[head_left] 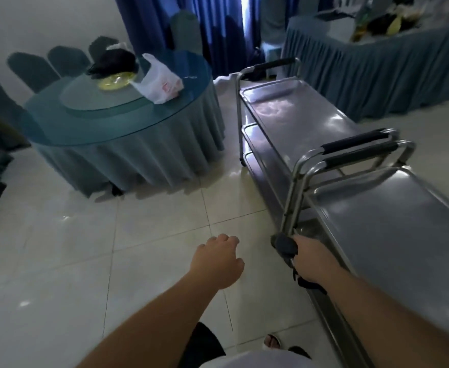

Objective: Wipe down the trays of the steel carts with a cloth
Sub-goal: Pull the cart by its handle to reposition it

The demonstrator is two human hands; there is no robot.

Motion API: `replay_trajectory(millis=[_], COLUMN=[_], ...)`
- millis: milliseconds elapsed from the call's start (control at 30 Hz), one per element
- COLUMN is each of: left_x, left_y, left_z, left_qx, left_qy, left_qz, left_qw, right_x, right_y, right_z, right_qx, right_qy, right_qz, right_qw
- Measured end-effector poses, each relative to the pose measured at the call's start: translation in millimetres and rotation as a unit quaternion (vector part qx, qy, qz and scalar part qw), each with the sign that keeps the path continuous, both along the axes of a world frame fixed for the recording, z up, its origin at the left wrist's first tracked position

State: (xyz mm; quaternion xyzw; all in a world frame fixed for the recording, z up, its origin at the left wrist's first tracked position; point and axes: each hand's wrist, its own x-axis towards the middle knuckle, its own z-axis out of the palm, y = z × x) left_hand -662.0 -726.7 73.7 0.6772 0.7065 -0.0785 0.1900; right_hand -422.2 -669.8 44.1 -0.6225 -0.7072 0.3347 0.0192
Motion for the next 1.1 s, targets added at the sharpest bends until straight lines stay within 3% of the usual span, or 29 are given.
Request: replay_trajectory(millis=[300,600,867,1100], left_x=[14.4,4.9,16.0,34.0], left_y=[138.2,265.7,289.0,287.4], left_z=[-32.7,-71.5,-104.3,-143.1], left_qx=[-0.049,-0.079,-0.098,-0.112], left_qy=[0.002,0.019,0.069,0.079], left_qz=[-0.156,-0.375,-0.469,-0.461], left_qw=[0.987,0.924,0.875,0.877], right_x=[33.4,-22.1,-63.7,-41.6], right_y=[29.7,37.5,31.9,35.3], right_z=[-33.6,-72.7,-92.9,-134.0], right_qx=[-0.042,-0.126,-0.12,-0.145], right_qy=[0.0,-0.015,-0.025,0.006], right_qz=[-0.186,-0.427,-0.466,-0.448], right_qw=[0.982,0.895,0.876,0.882])
